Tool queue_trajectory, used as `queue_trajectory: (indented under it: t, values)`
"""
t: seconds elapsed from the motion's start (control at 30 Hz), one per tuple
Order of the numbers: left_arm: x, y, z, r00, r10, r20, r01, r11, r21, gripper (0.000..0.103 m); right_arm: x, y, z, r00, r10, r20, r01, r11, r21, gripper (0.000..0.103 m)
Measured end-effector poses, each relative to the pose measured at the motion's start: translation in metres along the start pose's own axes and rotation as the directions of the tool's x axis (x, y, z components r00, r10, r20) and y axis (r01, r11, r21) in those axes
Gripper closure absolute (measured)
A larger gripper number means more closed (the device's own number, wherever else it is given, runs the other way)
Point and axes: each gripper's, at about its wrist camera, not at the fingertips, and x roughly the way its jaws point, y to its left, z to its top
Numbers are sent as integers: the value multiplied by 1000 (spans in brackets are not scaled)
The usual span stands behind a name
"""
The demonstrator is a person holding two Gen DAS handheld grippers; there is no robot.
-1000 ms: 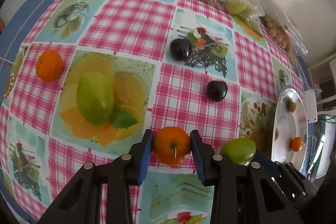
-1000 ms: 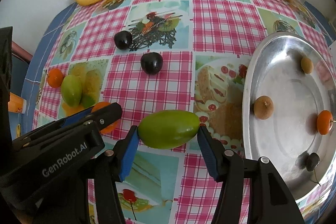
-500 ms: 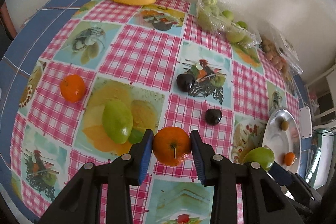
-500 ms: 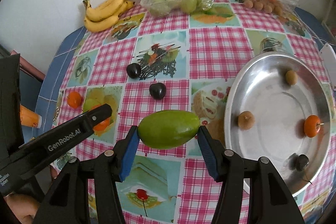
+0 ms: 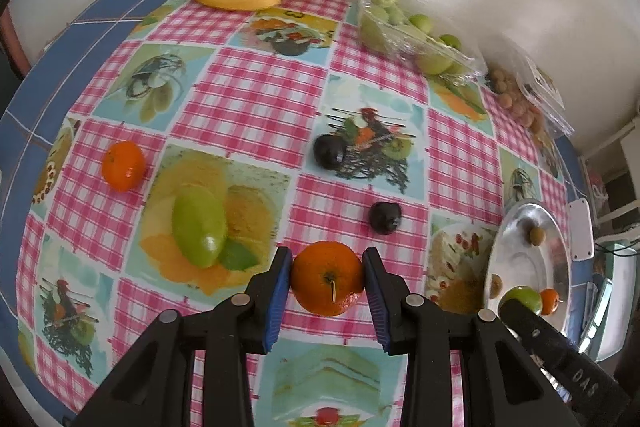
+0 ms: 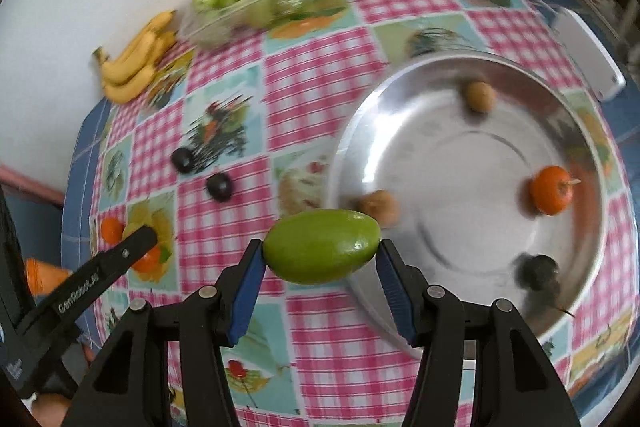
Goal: Organize fruits
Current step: 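Carry the orange and the green mango over the steel bowl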
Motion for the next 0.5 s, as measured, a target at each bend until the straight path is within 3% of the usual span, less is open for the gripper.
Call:
queue_trajectory:
  t: [0.27, 0.5]
  values:
    - [3, -39, -9, 1000, -21, -10, 22, 997, 72, 65, -12, -53, 4, 997, -81, 9, 79, 989, 127, 45]
    - [2, -80, -20, 999, -44, -18, 47, 986, 163, 65, -17, -99, 4, 995, -103, -7, 102, 965, 242, 45]
